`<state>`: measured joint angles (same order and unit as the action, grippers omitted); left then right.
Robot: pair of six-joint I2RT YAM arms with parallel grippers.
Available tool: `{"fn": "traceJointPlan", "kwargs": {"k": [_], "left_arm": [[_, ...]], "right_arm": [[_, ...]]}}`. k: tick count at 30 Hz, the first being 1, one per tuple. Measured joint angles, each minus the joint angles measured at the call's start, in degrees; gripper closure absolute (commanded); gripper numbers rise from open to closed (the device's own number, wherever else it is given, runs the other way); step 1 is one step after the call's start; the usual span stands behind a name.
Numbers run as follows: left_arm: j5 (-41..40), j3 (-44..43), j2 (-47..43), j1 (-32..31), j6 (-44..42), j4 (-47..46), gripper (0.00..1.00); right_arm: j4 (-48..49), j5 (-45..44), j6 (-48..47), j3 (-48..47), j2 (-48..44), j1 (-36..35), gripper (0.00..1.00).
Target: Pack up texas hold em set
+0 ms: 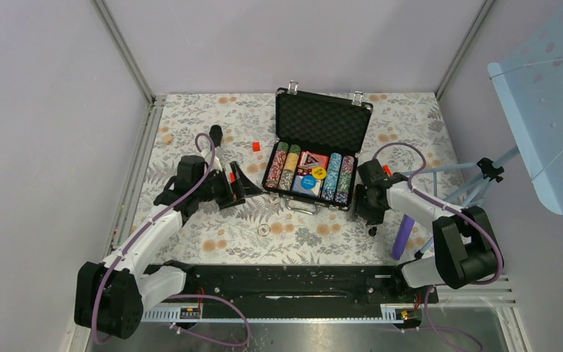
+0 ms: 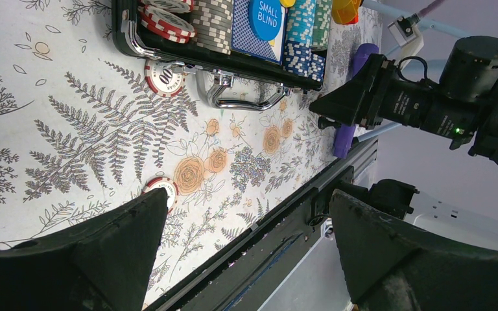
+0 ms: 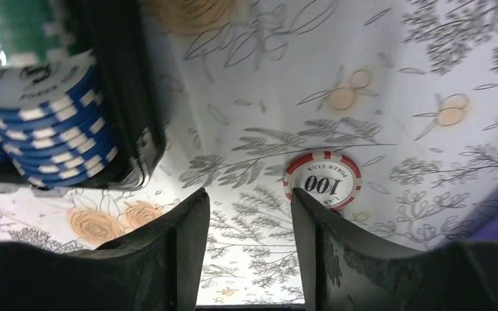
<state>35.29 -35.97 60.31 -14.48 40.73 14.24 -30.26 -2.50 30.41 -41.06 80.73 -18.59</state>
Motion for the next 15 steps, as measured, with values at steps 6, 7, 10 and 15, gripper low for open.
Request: {"fn": "traceJointPlan", "kwargs": {"k": [6, 7, 10, 15], "left_arm": [[0.0, 0.0, 0.0, 0.0, 0.0, 0.0, 0.06], [0.0, 0.0, 0.0, 0.0, 0.0, 0.0, 0.06], [0.0, 0.0, 0.0, 0.0, 0.0, 0.0, 0.06], [0.0, 0.0, 0.0, 0.0, 0.0, 0.0, 0.05]], "right_arm": [[0.0, 0.0, 1.5, 0.0, 0.0, -4.2, 0.44], [0.1, 0.0, 1.7, 0.0, 0.0, -4.7, 0.44], [0.3, -0.1, 2.9, 0.0, 0.0, -7.3, 0.44], [0.5, -0.5, 5.4, -1.0, 1.2, -14.5, 0.44]]}}
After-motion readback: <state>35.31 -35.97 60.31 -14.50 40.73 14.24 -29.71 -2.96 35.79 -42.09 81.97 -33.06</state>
